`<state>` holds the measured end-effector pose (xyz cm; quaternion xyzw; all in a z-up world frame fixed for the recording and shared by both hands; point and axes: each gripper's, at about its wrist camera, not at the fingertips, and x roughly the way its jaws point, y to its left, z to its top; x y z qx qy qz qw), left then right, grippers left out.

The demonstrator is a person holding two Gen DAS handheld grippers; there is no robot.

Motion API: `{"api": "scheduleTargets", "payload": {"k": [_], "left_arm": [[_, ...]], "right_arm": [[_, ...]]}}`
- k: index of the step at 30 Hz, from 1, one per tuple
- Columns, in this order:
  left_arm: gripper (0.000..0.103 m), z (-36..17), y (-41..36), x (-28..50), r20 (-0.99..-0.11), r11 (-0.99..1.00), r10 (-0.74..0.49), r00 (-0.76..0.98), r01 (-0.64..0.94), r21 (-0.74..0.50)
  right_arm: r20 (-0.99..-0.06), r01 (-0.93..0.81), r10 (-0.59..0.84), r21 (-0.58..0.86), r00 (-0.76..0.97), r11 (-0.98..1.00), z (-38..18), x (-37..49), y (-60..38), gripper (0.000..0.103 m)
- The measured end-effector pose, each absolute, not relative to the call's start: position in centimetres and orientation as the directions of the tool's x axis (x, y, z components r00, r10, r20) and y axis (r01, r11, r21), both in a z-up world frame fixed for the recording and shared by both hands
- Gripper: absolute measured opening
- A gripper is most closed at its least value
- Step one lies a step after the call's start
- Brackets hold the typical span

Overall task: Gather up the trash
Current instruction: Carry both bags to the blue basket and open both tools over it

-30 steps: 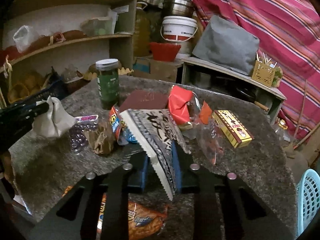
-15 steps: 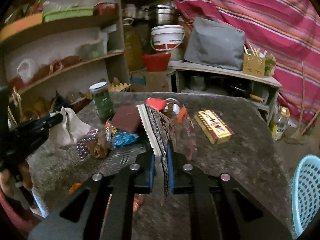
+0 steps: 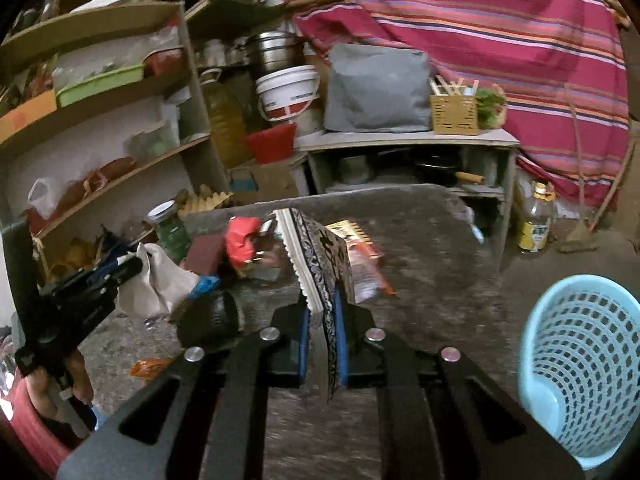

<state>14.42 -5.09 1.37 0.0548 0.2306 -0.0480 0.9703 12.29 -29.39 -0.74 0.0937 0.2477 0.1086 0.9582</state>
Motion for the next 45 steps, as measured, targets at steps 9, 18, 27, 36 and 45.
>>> {"api": "scheduleTargets", "payload": {"k": [9, 18, 27, 36, 45], "left_arm": [[0.013, 1.9, -13.9, 15.0, -0.438, 0.968, -0.170, 0.883, 0.233, 0.094], [0.013, 1.8, -24.8, 14.9, -0.426, 0.920, -0.332, 0.841, 0.389, 0.052], [0.013, -0.4, -35.0, 14.4, -0.469, 0.854, -0.458, 0.755, 0.521, 0.004], [0.036, -2.2, -39.7, 15.5, -0.529, 0.826, -0.488, 0.694, 0.563, -0.025], [0.087, -1.9, -39.0, 15.4, -0.517, 0.845, -0.463, 0.720, 0.534, -0.013]], "right_arm": [[-0.429, -0.018, 0.130, 0.256, 0.894, 0.966, 0.5, 9.9, -38.2, 0.011], [-0.468, 0.164, -0.031, 0.248, 0.883, 0.955, -1.3, 7.8, -47.5, 0.011], [-0.513, 0.293, -0.113, 0.284, 0.851, 0.913, -3.5, 6.3, -54.5, 0.011], [-0.528, 0.346, -0.114, 0.364, 0.842, 0.865, -4.9, 5.2, -58.0, 0.011], [-0.544, 0.353, -0.110, 0.365, 0.832, 0.862, -5.7, 5.7, -57.6, 0.011]]}}
